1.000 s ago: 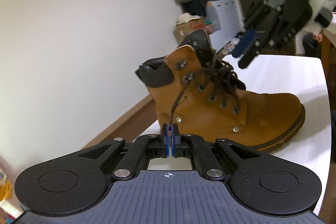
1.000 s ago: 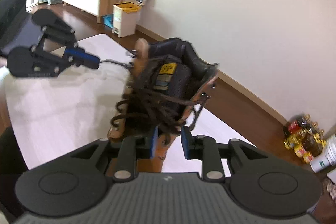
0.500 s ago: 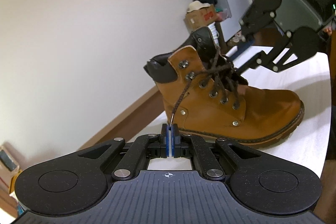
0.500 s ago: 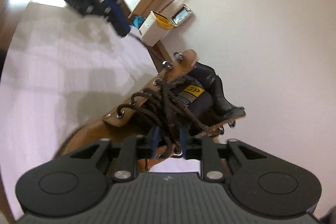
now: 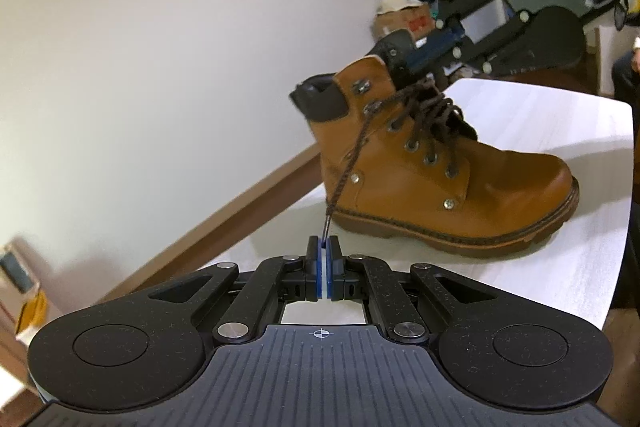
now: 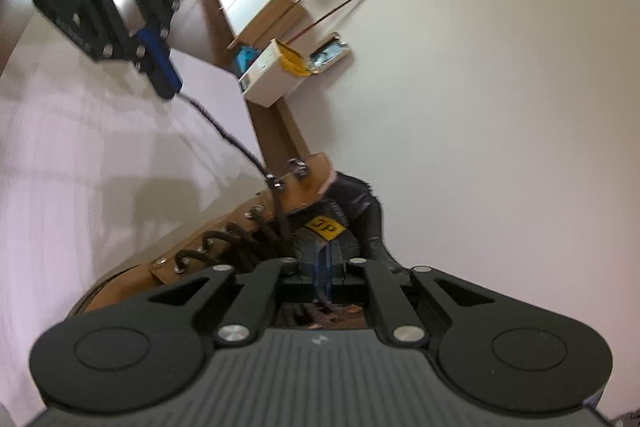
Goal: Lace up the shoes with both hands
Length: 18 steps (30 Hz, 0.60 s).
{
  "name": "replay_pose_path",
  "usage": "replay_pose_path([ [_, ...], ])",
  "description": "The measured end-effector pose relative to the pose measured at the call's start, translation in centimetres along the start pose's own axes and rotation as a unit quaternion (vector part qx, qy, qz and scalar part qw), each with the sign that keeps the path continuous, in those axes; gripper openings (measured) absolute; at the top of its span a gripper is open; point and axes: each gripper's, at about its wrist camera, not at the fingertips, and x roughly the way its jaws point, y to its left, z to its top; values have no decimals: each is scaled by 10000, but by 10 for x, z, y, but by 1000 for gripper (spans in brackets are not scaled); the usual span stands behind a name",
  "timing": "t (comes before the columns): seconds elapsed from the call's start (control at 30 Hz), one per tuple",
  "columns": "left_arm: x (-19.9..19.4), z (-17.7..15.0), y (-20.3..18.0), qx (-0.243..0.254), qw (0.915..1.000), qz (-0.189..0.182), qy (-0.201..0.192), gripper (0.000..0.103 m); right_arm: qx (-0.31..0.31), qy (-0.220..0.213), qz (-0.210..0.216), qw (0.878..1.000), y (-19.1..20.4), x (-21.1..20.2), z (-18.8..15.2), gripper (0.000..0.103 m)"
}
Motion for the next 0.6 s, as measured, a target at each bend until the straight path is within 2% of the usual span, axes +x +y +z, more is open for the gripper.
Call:
replay_pose_path([
  [0.1, -9, -5, -2, -142, 9999, 38, -8, 0, 534, -30, -23, 9986, -12, -11, -9, 16],
  [0.23, -12, -15, -7, -429, 9991, -54, 19, 0, 1126, 177, -69, 9935, -20, -31, -34, 17],
  [0.33, -12, -16, -13, -467, 9989, -91, 47, 0, 1498, 312, 1, 9882, -21, -36, -51, 17],
  [0.5, -10, -2, -27, -363, 9992, -193, -11, 2, 2157, 265, 203, 9759, -26, -43, -66, 17],
  [0.6, 3, 16, -27, -542, 9980, -239, -241, 8, 2393, 162, 281, 9704, -26, -50, -71, 18],
])
